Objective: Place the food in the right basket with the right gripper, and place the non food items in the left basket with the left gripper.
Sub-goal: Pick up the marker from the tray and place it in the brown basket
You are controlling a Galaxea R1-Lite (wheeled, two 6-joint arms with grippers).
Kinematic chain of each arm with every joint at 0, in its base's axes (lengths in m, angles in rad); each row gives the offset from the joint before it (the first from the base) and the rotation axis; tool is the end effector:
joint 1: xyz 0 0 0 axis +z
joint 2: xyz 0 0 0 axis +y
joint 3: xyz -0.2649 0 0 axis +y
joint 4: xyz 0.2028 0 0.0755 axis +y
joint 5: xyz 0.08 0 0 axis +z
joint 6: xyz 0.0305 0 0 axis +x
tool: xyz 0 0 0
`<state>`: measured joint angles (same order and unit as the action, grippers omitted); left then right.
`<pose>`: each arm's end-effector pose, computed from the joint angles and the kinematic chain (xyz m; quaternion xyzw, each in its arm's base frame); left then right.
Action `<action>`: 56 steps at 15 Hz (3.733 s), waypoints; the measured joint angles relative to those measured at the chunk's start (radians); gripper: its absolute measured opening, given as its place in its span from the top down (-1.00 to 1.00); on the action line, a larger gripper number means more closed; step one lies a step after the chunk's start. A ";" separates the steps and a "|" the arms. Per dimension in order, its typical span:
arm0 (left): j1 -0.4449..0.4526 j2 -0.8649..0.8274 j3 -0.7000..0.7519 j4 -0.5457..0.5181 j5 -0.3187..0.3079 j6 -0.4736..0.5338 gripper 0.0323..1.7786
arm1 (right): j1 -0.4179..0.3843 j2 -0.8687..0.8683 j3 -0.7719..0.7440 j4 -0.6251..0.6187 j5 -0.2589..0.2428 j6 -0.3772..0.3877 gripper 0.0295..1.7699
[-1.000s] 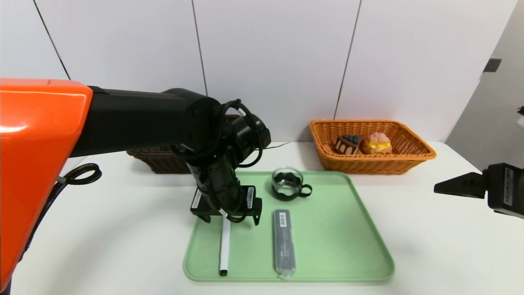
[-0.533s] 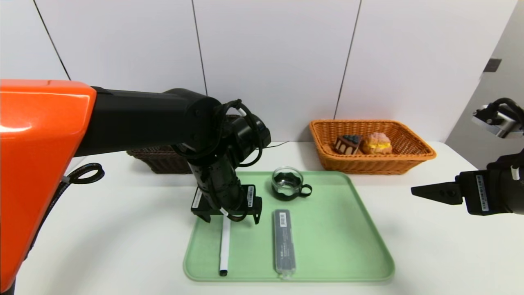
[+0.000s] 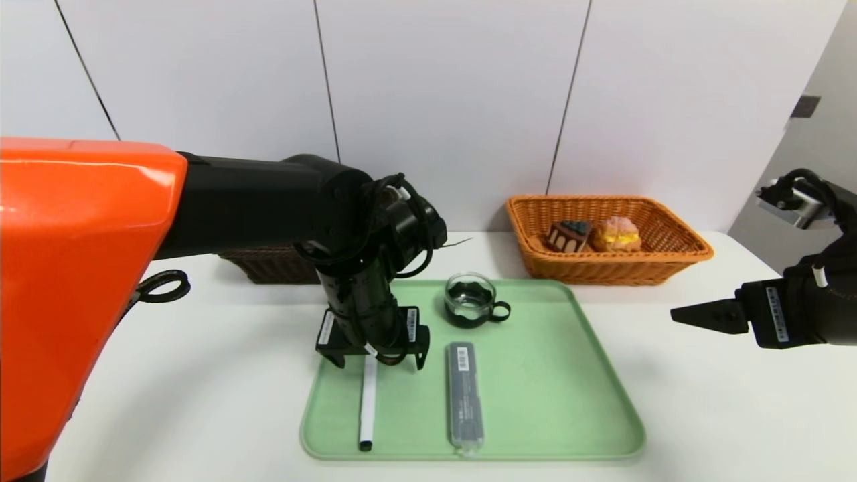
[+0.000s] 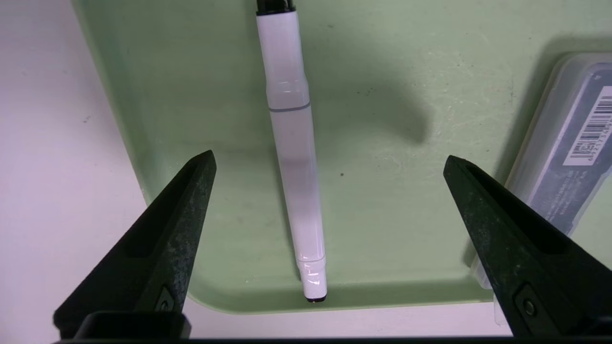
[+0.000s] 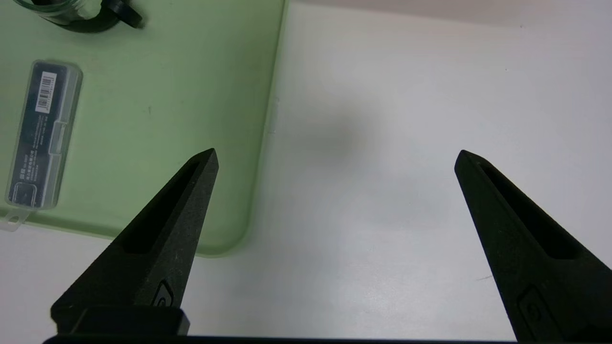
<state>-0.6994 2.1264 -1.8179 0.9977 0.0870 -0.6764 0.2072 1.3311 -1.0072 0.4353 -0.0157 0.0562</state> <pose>0.2961 -0.2457 0.1289 -0.0316 0.6089 -0.0396 0.7916 0.2287 0.0476 0.1883 -0.0152 0.3706 0.0784 0.9254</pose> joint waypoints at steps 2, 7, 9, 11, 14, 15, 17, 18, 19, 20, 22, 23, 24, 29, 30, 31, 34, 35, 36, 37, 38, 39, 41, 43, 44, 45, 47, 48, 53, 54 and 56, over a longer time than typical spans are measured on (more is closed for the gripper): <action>0.000 0.006 0.000 -0.001 0.000 -0.001 -0.90 | -0.011 0.006 0.000 -0.001 -0.001 0.000 -0.93; 0.000 0.010 0.000 -0.001 -0.004 -0.003 -0.90 | -0.014 0.016 0.000 -0.003 -0.001 -0.001 -0.93; 0.000 0.015 0.003 -0.001 -0.005 -0.002 -0.90 | -0.014 0.018 -0.001 -0.004 -0.001 -0.002 -0.93; 0.001 0.025 0.007 -0.002 -0.005 -0.004 -0.57 | -0.014 0.019 -0.001 -0.004 -0.001 -0.001 -0.93; 0.001 0.036 0.011 0.000 -0.003 -0.003 -0.10 | -0.014 0.019 -0.001 -0.004 -0.001 -0.001 -0.93; 0.001 0.038 0.011 0.000 -0.003 -0.002 0.03 | -0.014 0.019 -0.001 -0.004 -0.001 -0.001 -0.93; 0.001 0.038 0.011 0.000 -0.004 -0.002 0.36 | -0.014 0.019 -0.001 -0.004 -0.002 -0.002 -0.93; 0.001 0.037 0.011 0.000 -0.005 -0.001 0.87 | -0.014 0.019 -0.001 -0.004 -0.002 -0.003 -0.93; 0.001 0.037 0.011 0.006 -0.005 -0.001 0.86 | -0.013 0.017 -0.001 -0.003 -0.002 -0.003 -0.93; 0.001 0.036 0.010 0.013 -0.006 -0.001 0.86 | -0.013 0.016 -0.001 -0.004 -0.002 -0.003 -0.93; 0.001 0.027 0.009 0.020 -0.008 0.000 0.86 | -0.013 0.014 0.000 -0.004 -0.002 -0.004 -0.93; -0.001 0.016 0.006 0.021 -0.008 0.003 0.86 | -0.013 0.013 0.001 -0.004 -0.003 -0.004 -0.93; -0.008 -0.002 0.001 0.019 -0.008 0.006 0.86 | -0.013 0.011 0.003 -0.003 -0.004 -0.003 -0.93; -0.023 -0.111 -0.120 0.001 -0.110 0.010 0.86 | -0.013 -0.003 0.013 0.003 -0.007 -0.003 -0.93; -0.023 -0.144 -0.133 -0.039 -0.137 0.006 0.86 | -0.013 -0.007 0.018 0.000 -0.008 -0.003 -0.93; -0.022 -0.175 -0.137 -0.099 -0.147 0.003 0.86 | -0.013 -0.009 0.022 0.000 -0.007 -0.003 -0.93; 0.015 -0.246 -0.137 -0.289 -0.098 0.007 0.86 | -0.013 -0.015 0.028 -0.001 -0.008 -0.001 -0.93; 0.042 -0.259 -0.137 -0.353 -0.061 0.008 0.86 | -0.013 -0.016 0.029 -0.002 -0.009 -0.001 -0.93; 0.079 -0.267 -0.137 -0.415 -0.020 0.008 0.86 | -0.014 -0.017 0.029 0.000 -0.009 -0.001 -0.93; 0.131 -0.270 -0.137 -0.472 0.019 0.006 0.86 | -0.014 -0.018 0.029 0.001 -0.009 -0.001 -0.93; 0.186 -0.268 -0.138 -0.514 0.042 0.004 0.86 | -0.014 -0.019 0.029 0.002 -0.010 -0.001 -0.93; 0.248 -0.260 -0.139 -0.546 0.051 0.002 0.86 | -0.014 -0.019 0.030 0.003 -0.010 -0.001 -0.93; 0.359 -0.229 -0.139 -0.582 0.057 -0.003 0.86 | -0.014 -0.018 0.030 0.004 -0.010 -0.002 -0.93; 0.449 -0.176 -0.139 -0.616 0.057 -0.010 0.86 | -0.013 -0.019 0.033 0.003 -0.012 0.001 -0.93; 0.478 -0.147 -0.139 -0.633 0.057 -0.015 0.86 | -0.013 -0.018 0.038 0.001 -0.013 0.003 -0.93; 0.497 -0.119 -0.139 -0.647 0.057 -0.018 0.86 | -0.014 -0.018 0.041 0.000 -0.013 0.004 -0.93; 0.520 -0.069 -0.139 -0.672 0.056 -0.019 0.86 | -0.014 -0.018 0.041 -0.002 -0.013 0.004 -0.93; 0.528 -0.050 -0.140 -0.676 0.055 -0.020 0.86 | -0.014 -0.018 0.040 -0.002 -0.011 0.004 -0.93; 0.554 0.014 -0.131 -0.663 0.056 -0.022 0.86 | -0.013 -0.018 0.035 -0.003 -0.012 0.003 -0.93; 0.558 0.023 -0.131 -0.654 0.056 -0.022 0.86 | -0.013 -0.019 0.035 -0.003 -0.012 0.003 -0.93; 0.562 0.035 -0.130 -0.649 0.056 -0.022 0.86 | -0.013 -0.020 0.040 -0.001 -0.011 0.003 -0.93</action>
<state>-0.1374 2.1615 -1.9479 0.3483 0.1428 -0.6985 0.1943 1.3109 -0.9674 0.4343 -0.0264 0.0596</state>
